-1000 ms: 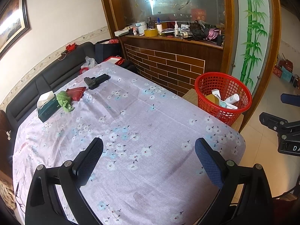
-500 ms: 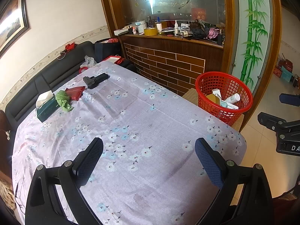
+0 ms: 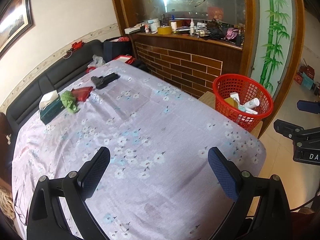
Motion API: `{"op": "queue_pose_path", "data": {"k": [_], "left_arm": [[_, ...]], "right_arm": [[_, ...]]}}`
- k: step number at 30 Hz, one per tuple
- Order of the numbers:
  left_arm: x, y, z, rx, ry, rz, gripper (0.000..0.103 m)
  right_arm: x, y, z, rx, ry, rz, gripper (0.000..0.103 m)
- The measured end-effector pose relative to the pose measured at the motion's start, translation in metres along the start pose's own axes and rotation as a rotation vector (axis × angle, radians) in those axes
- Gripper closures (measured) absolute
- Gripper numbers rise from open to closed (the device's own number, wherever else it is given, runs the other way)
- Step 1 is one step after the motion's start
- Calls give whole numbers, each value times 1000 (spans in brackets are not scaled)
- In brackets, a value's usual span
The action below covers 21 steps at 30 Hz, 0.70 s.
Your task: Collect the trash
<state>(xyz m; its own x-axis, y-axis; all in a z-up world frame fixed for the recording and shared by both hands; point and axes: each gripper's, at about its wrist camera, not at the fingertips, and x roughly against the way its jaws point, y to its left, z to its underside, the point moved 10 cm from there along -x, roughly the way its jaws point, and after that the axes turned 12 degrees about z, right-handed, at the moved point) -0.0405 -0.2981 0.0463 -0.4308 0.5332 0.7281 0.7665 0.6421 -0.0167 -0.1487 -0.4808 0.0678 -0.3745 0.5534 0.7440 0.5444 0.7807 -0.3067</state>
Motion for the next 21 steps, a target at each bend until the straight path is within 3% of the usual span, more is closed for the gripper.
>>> {"op": "queue_pose_path", "data": {"k": [6, 8, 13, 16, 21], "left_arm": [[-10, 50, 51, 197, 96, 10, 6], [-7, 78, 72, 259, 119, -47, 6], [16, 157, 140, 337, 175, -329, 5], [26, 183, 169, 404, 192, -370, 5], [31, 225, 211, 575, 216, -365, 5]], "right_arm": [[-16, 36, 4, 61, 31, -48, 10], [-21, 57, 6, 103, 32, -72, 10], [-31, 142, 11, 248, 16, -158, 10], [-32, 197, 14, 312, 9, -223, 10], [-32, 288, 20, 350, 36, -334, 10]]}}
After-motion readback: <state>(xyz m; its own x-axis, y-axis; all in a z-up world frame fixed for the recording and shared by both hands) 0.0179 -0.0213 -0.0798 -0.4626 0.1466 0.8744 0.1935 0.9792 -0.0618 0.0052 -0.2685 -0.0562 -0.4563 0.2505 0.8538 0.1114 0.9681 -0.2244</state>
